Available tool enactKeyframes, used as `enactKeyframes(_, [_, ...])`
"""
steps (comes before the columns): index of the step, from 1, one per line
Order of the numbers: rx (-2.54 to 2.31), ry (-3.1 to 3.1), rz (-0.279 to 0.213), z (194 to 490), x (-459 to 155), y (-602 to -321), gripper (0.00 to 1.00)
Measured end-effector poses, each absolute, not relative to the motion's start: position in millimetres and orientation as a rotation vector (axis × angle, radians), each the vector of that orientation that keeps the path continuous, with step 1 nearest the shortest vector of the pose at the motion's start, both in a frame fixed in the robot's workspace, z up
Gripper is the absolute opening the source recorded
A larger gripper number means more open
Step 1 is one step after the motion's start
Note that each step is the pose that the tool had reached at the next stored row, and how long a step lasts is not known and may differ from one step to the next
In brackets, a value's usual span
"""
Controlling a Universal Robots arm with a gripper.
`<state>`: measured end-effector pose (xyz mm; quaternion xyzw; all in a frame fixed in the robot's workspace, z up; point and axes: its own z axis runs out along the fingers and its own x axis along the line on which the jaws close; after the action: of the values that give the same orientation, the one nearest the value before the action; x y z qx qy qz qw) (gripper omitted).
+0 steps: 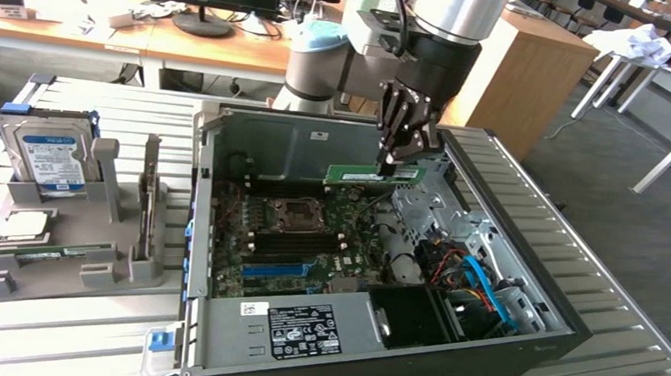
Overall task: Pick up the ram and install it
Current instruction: 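Pick up the ram and move it above insertion slot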
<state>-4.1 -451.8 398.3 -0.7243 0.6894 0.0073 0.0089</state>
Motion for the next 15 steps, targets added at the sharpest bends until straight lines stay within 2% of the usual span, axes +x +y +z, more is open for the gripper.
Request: enactKeyframes(15, [-2.263,2.154,0.022,398,-2,-435,0.12])
